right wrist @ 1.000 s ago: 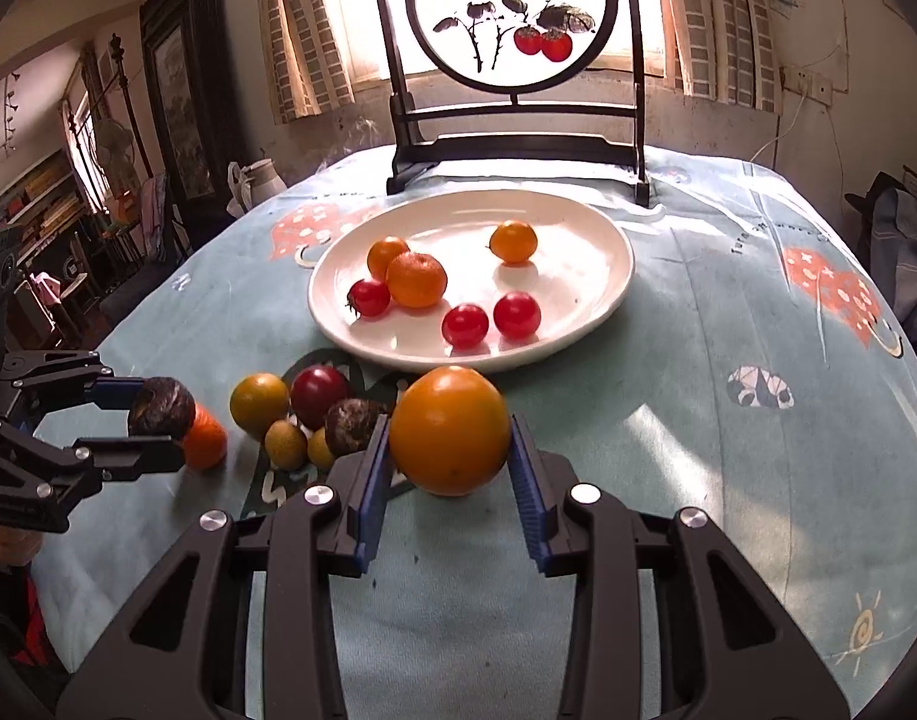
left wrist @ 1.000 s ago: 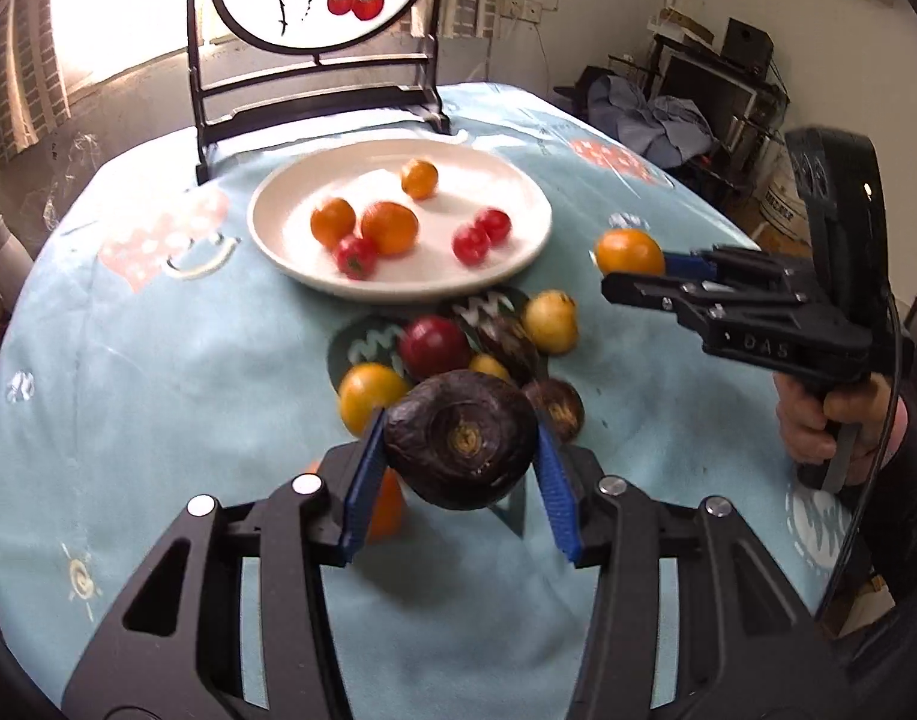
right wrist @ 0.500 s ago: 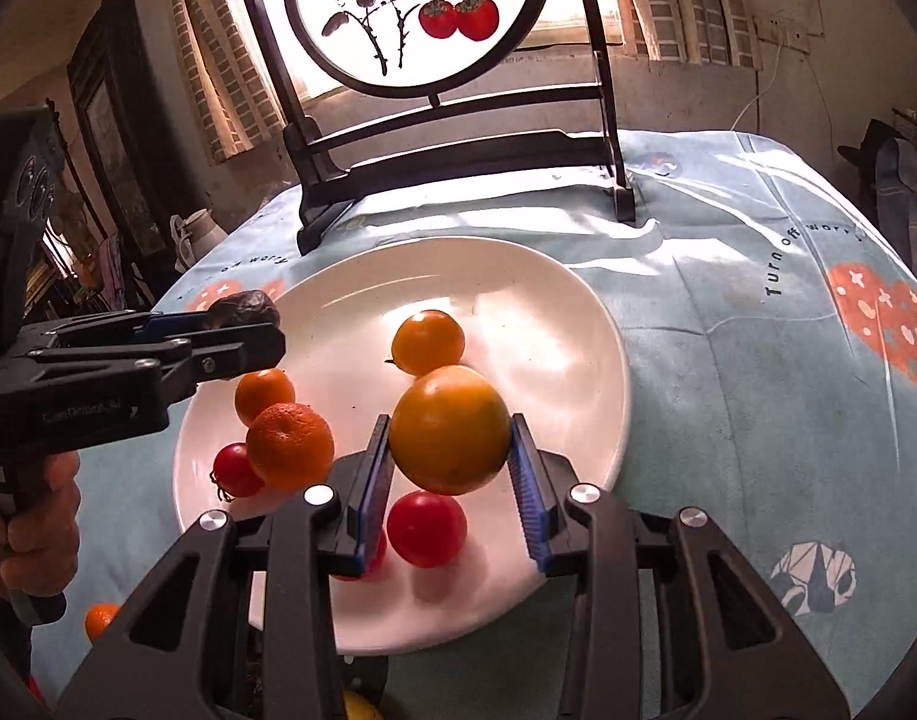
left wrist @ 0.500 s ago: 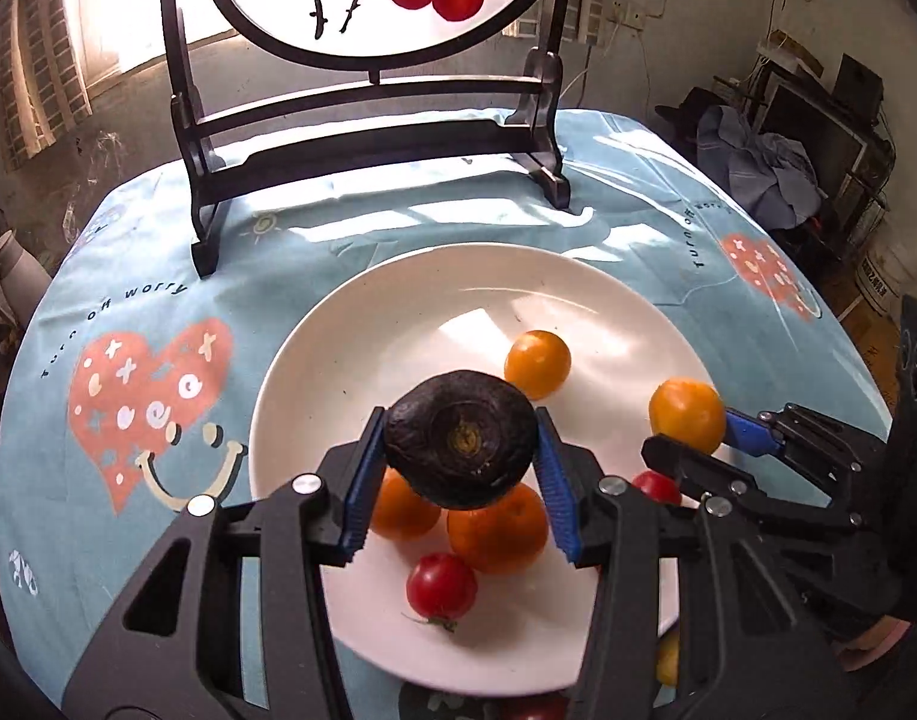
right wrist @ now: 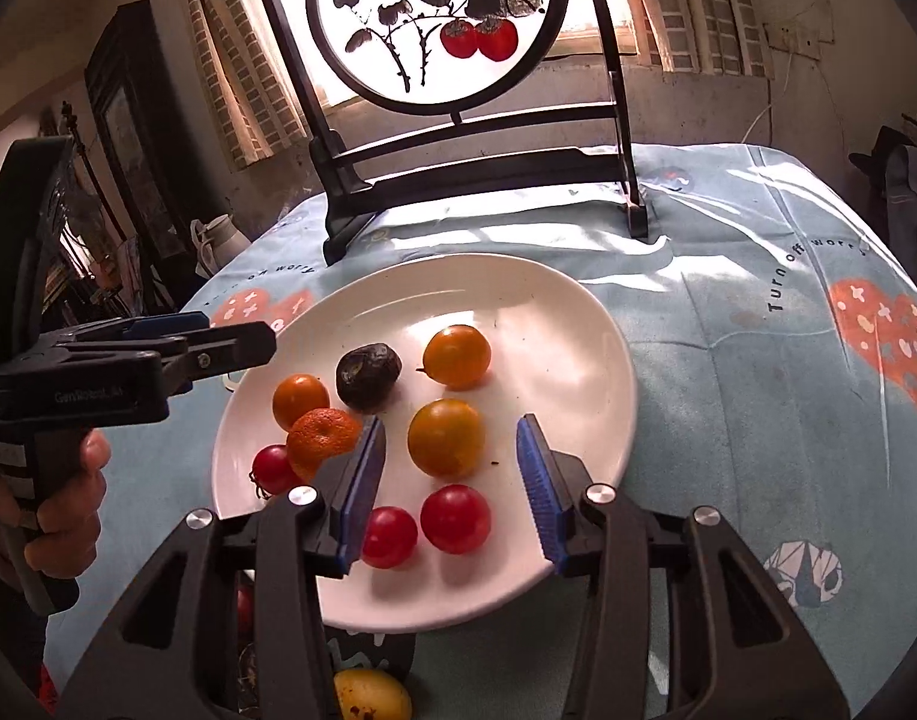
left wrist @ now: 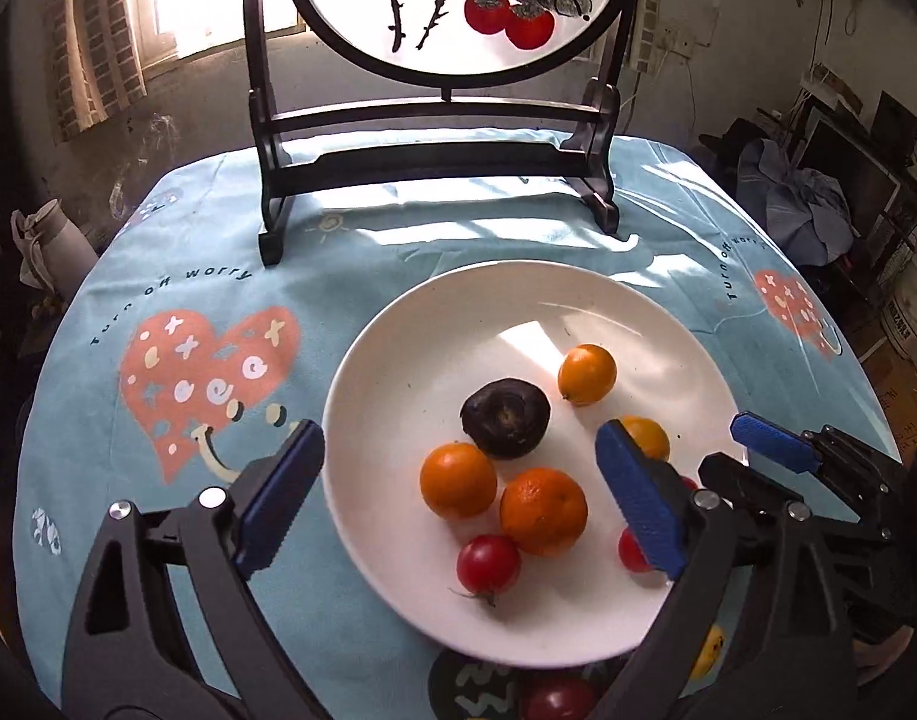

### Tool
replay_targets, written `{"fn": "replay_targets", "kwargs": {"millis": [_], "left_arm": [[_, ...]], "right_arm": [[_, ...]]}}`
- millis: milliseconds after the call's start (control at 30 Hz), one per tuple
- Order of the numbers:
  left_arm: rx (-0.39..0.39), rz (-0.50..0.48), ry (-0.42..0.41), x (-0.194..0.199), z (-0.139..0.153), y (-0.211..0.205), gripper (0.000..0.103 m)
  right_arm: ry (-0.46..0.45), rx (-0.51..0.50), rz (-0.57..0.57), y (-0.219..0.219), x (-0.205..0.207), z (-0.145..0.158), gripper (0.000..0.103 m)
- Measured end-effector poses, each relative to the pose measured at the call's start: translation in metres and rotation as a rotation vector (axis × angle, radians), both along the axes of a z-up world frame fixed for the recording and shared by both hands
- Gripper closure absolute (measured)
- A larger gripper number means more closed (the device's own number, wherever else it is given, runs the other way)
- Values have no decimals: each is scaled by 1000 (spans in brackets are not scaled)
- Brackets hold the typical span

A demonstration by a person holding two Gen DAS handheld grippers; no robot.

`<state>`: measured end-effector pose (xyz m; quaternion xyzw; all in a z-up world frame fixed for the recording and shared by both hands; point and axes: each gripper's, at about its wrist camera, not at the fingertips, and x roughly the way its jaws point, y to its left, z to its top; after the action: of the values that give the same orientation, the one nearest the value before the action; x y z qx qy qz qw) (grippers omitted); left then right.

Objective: Organize fruits
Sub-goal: 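Withdraw both open tools from the plate toward the remaining fruit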

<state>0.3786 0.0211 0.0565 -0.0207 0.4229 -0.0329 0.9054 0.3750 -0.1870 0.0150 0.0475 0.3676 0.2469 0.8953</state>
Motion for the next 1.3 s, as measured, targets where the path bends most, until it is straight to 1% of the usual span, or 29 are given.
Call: {"fn": "replay_targets", "kwargs": {"millis": [133,267,367,433,500,567,667,733,867,1067,1300], "left_arm": [[-5,34,-39,-55,4,23,6],[-20,51,-79,-107,-11,41,4],[5,76,-102,-131,-24,50,4],[-17,76,-101,-140,-30,55,4],[-65,79,-92,-147,-35,60,4],[-86,81,-78,-150,-37,62,4],[-56,107,-86,-152,-40,61,4],[-42,98,-79,-153,-42,58,4],[-44,87,-65,-153,-44,54,4],[-36,72,-75,-157,-42,52,4],[-34,73,-69,-158,-43,51,4]], "right_arm": [[-14,-1,23,-2,-32,5,57],[-36,-62,69,2,-65,2,57],[-49,-110,97,5,-81,-3,57],[-24,-125,112,6,-86,-10,57],[16,-131,140,8,-88,-19,57],[38,-161,151,11,-88,-27,57],[44,-187,156,15,-89,-31,57],[59,-191,163,15,-89,-33,57],[78,-199,174,17,-89,-38,57],[78,-207,186,20,-91,-40,57],[77,-216,196,23,-92,-43,57]]}}
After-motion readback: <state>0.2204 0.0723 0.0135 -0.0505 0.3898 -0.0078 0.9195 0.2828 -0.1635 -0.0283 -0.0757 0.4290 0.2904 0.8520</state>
